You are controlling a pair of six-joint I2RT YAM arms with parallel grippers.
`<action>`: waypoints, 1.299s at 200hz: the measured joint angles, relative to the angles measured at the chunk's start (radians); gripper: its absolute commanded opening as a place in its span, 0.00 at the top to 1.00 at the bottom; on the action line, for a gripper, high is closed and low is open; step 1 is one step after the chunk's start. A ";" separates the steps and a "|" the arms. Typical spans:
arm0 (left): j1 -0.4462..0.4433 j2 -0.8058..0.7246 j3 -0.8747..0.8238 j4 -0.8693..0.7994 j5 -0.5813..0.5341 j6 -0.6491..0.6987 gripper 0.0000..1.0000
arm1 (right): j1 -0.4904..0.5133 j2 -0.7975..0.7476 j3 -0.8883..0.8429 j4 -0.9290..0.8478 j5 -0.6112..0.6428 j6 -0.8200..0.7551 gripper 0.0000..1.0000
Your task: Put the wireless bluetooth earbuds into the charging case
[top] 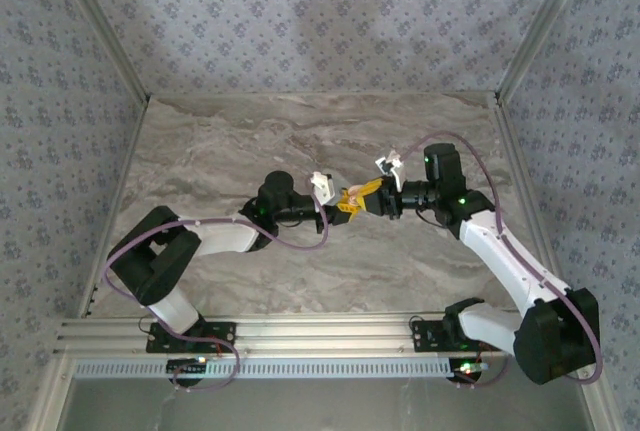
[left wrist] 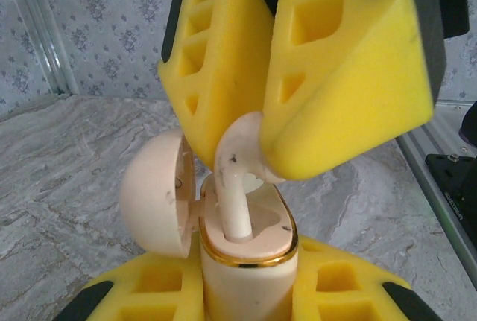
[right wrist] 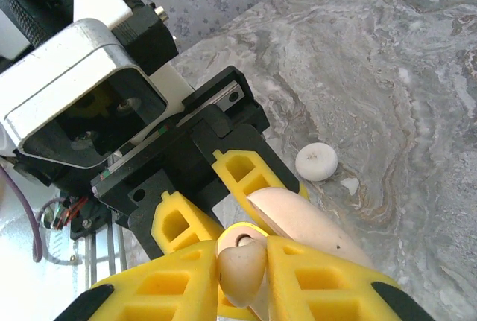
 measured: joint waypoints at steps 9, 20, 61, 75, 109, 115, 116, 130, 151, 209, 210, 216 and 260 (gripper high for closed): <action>0.000 0.000 0.000 -0.004 0.000 0.002 0.88 | 0.005 0.007 0.010 -0.015 0.002 -0.008 0.76; 0.000 0.000 0.000 -0.009 0.000 0.007 0.88 | 0.010 0.016 0.022 -0.032 0.006 -0.019 0.76; 0.002 -0.014 0.000 -0.052 0.001 0.038 0.88 | 0.024 0.038 0.064 -0.112 0.029 -0.079 0.76; 0.002 -0.022 0.000 -0.068 0.003 0.051 0.88 | 0.029 0.038 0.076 -0.143 0.040 -0.108 0.76; 0.002 -0.043 0.000 -0.097 0.007 0.078 0.88 | 0.032 0.038 0.103 -0.209 0.056 -0.181 0.75; 0.000 -0.045 0.000 -0.099 0.008 0.081 0.88 | 0.033 0.038 0.109 -0.220 0.059 -0.192 0.75; 0.000 -0.045 0.000 -0.099 0.008 0.082 0.88 | 0.033 0.038 0.109 -0.221 0.059 -0.194 0.75; -0.001 -0.049 0.000 -0.101 0.011 0.089 0.88 | 0.035 0.038 0.123 -0.247 0.064 -0.219 0.75; -0.002 -0.056 0.000 -0.106 0.015 0.099 0.88 | 0.036 0.049 0.152 -0.290 0.069 -0.250 0.75; -0.003 -0.073 0.001 -0.151 0.015 0.134 0.88 | 0.055 0.076 0.200 -0.367 0.094 -0.315 0.75; -0.003 -0.073 0.001 -0.152 0.015 0.134 0.88 | 0.055 0.076 0.200 -0.367 0.095 -0.316 0.75; -0.005 -0.076 0.001 -0.161 0.015 0.140 0.88 | 0.058 0.077 0.204 -0.378 0.100 -0.323 0.75; -0.016 -0.084 0.014 -0.224 0.014 0.178 0.88 | 0.082 0.101 0.257 -0.468 0.143 -0.383 0.75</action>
